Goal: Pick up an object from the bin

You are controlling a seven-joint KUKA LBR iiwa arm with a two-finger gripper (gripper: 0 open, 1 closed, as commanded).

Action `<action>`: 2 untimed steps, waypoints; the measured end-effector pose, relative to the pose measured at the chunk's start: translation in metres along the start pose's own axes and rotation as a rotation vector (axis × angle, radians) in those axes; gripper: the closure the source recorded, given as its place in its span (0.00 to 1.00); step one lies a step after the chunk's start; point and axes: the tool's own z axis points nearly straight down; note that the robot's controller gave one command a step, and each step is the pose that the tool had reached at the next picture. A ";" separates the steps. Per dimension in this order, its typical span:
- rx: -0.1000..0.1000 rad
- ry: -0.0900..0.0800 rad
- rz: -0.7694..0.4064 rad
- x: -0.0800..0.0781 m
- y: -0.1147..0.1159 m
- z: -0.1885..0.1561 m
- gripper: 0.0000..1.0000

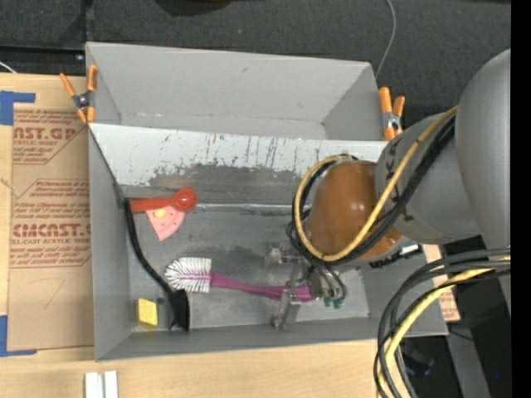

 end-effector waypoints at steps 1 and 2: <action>-0.010 0.008 0.102 0.003 0.148 0.001 1.00; -0.009 0.009 0.106 0.003 0.145 0.001 1.00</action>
Offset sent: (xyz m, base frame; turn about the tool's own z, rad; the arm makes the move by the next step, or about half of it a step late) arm 0.0000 0.0000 0.0000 0.0000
